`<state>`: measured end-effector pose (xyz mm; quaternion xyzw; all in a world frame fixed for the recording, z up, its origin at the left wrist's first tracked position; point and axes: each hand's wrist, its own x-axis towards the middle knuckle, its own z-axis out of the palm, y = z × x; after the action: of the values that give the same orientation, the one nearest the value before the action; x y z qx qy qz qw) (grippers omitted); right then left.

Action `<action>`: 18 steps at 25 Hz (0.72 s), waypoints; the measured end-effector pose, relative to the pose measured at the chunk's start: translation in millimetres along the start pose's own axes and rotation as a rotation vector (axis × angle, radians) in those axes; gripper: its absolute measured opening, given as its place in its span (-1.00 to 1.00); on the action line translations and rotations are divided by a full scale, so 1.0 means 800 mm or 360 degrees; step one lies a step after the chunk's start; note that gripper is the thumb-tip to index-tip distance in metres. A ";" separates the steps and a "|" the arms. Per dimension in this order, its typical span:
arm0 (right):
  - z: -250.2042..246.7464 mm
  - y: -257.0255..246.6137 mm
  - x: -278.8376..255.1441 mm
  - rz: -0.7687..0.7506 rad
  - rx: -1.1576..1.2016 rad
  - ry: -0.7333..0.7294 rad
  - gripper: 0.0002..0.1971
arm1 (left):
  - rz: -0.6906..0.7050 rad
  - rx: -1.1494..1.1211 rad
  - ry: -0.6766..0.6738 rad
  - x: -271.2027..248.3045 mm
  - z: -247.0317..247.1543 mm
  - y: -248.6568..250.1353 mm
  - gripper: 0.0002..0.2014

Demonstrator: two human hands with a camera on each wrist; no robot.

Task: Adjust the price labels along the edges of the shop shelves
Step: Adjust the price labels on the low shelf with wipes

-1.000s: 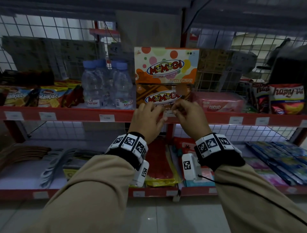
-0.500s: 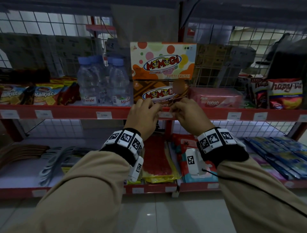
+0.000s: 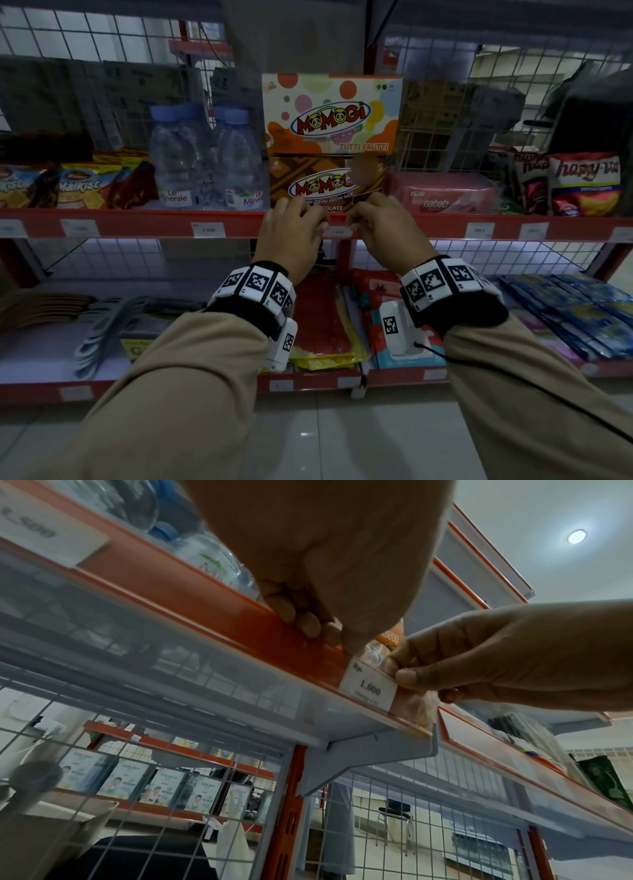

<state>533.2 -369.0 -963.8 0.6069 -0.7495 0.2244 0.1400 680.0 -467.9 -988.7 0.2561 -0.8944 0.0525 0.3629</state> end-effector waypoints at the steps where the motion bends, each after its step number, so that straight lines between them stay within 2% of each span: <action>1: 0.000 0.000 0.000 -0.0001 -0.0012 -0.0001 -0.82 | -0.0008 -0.0009 0.0013 0.000 0.000 0.000 -0.82; 6: 0.002 -0.002 -0.007 0.0004 0.0055 0.0112 -0.78 | -0.0046 -0.0031 0.0025 0.001 0.001 0.002 -0.81; 12: 0.013 0.001 -0.022 -0.0016 0.0033 0.0392 -0.74 | -0.0037 -0.0137 0.0214 -0.009 0.005 0.001 -0.85; 15: 0.026 0.006 -0.034 -0.0086 0.0144 0.0562 -0.67 | -0.0032 -0.0088 0.0285 -0.022 0.013 0.007 -0.75; 18: 0.045 0.011 -0.051 -0.0134 0.0212 0.0726 -0.67 | -0.0058 0.0057 0.0253 -0.036 0.025 0.010 -0.54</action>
<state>536.4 -351.5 -1016.1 0.5791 -0.6561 0.3985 0.2746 681.4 -454.6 -1022.4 0.2739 -0.8568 0.0821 0.4291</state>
